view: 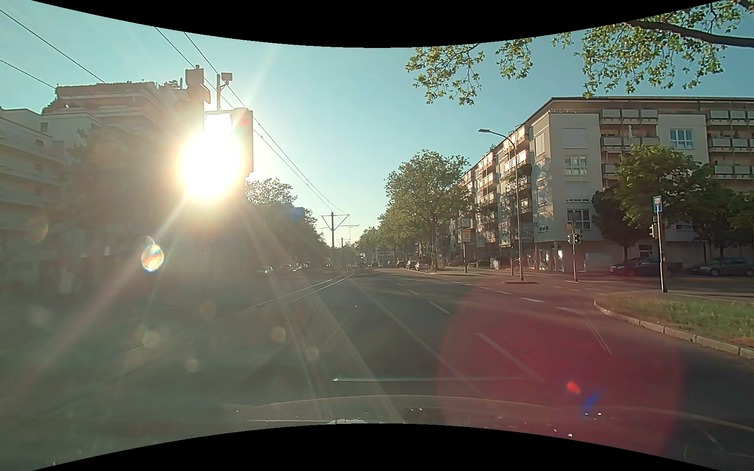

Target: Follow the waypoints while adhering to traffic rules and regulations

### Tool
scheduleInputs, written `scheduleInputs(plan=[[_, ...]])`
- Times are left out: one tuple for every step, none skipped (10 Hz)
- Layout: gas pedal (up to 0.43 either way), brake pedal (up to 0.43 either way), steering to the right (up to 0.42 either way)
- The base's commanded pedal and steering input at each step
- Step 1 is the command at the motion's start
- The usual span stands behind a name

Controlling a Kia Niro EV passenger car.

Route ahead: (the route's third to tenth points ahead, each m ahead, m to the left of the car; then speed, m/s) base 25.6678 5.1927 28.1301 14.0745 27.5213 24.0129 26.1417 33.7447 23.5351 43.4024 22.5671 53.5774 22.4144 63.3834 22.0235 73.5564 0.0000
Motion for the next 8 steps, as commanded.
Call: scheduleInputs(plan=[[0.000,0.220,0.002],[0.000,0.220,0.003],[0.000,0.220,0.002],[0.000,0.220,0.002],[0.000,0.220,0.002],[0.000,0.220,0.002],[0.000,0.220,0.002],[0.000,0.220,0.002]])
